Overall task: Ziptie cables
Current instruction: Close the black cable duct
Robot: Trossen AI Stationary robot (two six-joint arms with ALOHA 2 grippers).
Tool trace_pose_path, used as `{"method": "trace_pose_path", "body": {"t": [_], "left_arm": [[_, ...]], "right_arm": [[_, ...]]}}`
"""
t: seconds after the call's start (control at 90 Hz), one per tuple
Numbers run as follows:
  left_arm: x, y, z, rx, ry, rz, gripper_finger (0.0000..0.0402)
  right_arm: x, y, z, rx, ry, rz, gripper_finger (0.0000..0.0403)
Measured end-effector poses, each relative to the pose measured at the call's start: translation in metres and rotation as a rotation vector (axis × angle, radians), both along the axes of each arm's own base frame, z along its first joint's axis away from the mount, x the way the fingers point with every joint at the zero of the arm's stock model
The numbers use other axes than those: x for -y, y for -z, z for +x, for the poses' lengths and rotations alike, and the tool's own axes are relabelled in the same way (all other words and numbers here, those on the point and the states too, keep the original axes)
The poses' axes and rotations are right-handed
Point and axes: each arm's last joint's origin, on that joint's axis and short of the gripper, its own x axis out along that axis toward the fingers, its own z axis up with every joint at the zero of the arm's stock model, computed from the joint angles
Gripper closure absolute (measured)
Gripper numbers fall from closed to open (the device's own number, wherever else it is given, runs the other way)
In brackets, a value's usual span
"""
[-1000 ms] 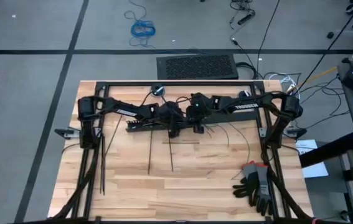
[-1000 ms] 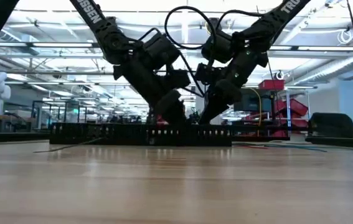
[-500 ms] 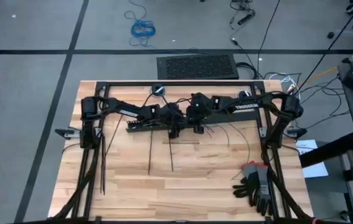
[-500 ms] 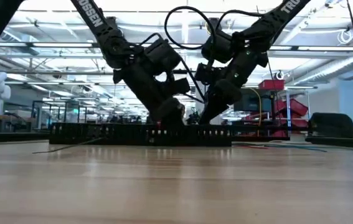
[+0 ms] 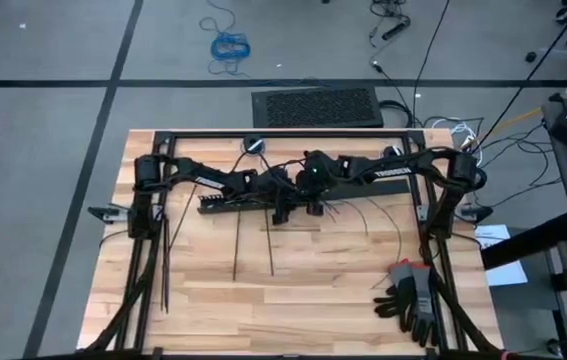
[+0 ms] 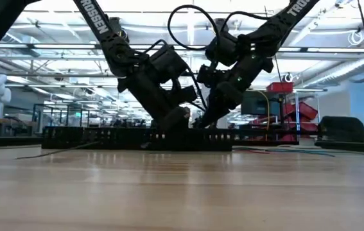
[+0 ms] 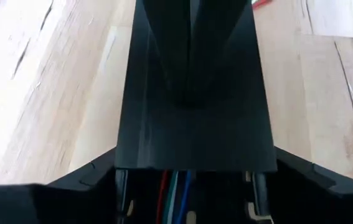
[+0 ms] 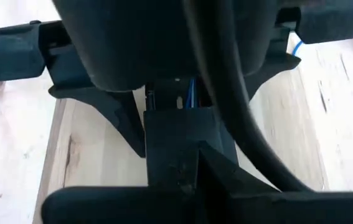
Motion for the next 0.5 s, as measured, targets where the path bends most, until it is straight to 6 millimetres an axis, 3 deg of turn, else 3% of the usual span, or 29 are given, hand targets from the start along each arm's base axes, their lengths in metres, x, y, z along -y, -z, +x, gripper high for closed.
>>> {"method": "trace_pose_path", "body": {"t": [0.5], "left_arm": [[0.0023,-0.0005,-0.0087,-0.108,-0.039,-0.016,0.0145]], "right_arm": [[0.0017,-0.0002,-0.0006,-0.002,0.008,0.002,0.0403]]}}
